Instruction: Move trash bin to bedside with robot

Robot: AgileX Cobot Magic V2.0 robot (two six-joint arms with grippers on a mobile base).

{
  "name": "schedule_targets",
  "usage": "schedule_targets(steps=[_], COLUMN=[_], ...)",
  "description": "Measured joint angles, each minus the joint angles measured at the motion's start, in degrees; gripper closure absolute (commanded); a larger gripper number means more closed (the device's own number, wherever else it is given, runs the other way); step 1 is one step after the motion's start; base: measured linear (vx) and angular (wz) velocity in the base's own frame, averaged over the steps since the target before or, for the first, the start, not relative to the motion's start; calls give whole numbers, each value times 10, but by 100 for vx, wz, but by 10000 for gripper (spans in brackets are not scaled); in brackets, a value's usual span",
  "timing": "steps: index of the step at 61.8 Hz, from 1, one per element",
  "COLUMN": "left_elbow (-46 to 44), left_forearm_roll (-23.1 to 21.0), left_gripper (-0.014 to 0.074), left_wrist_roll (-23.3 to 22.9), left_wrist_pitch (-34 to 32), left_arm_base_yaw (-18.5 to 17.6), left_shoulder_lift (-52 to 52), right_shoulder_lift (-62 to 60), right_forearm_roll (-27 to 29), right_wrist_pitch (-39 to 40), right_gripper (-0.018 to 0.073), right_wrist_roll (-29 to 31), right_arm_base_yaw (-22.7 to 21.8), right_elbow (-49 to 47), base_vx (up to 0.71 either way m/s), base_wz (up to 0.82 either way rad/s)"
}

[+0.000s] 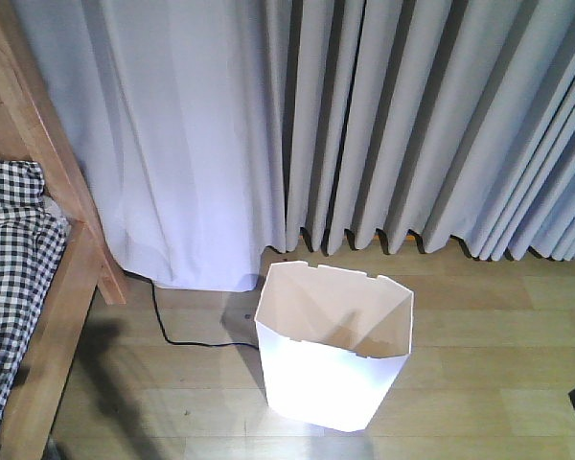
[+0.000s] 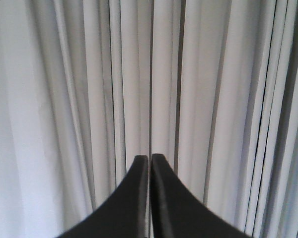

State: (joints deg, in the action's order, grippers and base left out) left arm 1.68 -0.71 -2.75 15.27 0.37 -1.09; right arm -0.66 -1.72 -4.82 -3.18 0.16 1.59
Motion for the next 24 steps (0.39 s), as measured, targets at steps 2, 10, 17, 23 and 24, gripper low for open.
schedule_targets(steps=[2, 10, 17, 23, 24], left_elbow=[0, 0, 0, 0, 0], left_forearm_roll=[0, 0, 0, 0, 0], left_gripper=[602, 602, 602, 602, 602], left_wrist_roll=[0, 0, 0, 0, 0], left_wrist_pitch=[0, 0, 0, 0, 0], left_arm_base_yaw=[0, 0, 0, 0, 0], left_shoulder_lift=[0, 0, 0, 0, 0], right_shoulder_lift=[0, 0, 0, 0, 0], right_forearm_roll=[0, 0, 0, 0, 0], right_wrist_pitch=[0, -1, -1, -1, -1], right_gripper=[570, 570, 570, 570, 570], right_wrist_roll=[0, 0, 0, 0, 0], right_arm_base_yaw=[0, 0, 0, 0, 0], right_elbow=[0, 0, 0, 0, 0], base_vx=[0, 0, 0, 0, 0], base_wz=[0, 0, 0, 0, 0])
